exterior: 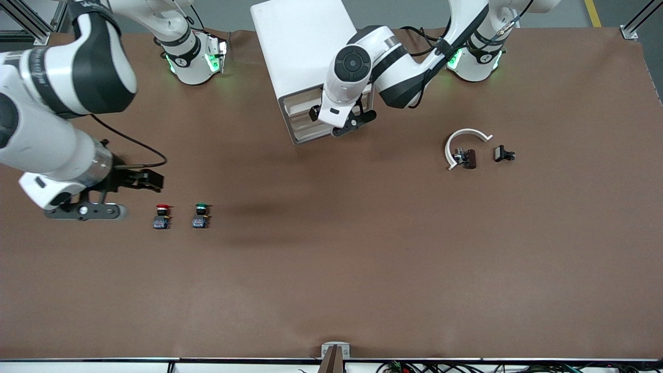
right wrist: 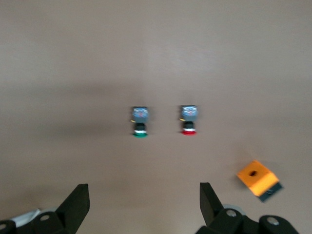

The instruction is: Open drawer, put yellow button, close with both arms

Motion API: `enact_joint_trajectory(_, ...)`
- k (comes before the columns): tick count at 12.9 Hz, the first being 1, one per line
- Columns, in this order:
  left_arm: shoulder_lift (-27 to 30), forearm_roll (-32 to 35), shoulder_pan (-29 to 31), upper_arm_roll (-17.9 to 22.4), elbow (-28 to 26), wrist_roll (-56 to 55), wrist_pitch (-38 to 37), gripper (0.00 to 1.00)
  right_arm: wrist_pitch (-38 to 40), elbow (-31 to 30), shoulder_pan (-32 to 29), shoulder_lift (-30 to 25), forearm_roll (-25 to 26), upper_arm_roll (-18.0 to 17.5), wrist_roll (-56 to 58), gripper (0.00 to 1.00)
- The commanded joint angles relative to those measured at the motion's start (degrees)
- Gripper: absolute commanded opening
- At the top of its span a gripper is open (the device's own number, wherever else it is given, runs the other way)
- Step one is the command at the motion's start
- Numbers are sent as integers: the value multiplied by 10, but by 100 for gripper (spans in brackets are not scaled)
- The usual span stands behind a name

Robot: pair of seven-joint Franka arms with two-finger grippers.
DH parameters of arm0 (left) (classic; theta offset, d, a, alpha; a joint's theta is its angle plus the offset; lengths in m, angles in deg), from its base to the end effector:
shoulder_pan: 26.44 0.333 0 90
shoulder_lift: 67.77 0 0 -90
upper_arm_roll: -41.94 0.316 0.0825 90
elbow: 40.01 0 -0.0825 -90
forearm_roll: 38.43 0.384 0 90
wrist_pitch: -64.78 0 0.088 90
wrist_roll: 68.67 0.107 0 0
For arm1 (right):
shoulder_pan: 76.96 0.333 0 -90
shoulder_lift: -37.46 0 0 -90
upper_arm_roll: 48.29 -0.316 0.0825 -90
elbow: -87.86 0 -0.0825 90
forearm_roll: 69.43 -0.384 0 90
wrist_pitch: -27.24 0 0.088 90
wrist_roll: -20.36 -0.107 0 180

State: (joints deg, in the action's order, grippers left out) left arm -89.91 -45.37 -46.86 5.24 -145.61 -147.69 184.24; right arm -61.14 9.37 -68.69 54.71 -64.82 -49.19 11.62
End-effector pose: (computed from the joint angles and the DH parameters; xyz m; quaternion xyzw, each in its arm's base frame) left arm 0.3548 -0.5107 0.3517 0.9581 0.2314 -0.1669 0.0273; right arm 0.6299 0.0914 0.5369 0.9972 0.0050 -0.0575 0.0474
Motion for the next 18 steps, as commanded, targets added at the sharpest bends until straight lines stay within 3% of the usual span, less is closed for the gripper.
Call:
enact_joint_trajectory(1, 14, 5, -16, -6, -13, -25, 9, 100, 47, 42, -32, -4, 22, -12, 13, 100)
enact_joint_trajectory(7, 18, 15, -32, -4, -1, -37, 19, 100, 53, 64, -66, -9, 17, -11, 9, 100)
enact_joint_trajectory(9, 18, 42, -15, 1, 6, -38, 18, 100, 103, 64, -82, -17, 16, -10, 13, 100)
enact_joint_trajectory(13, 13, 128, 99, 1, 47, -31, 18, 100, 132, 43, -152, -56, -68, -13, 15, 100)
enact_joint_trajectory(18, 30, 147, 258, 1, 74, -4, 14, 100, 119, -19, -143, -134, -68, -6, 14, 100)
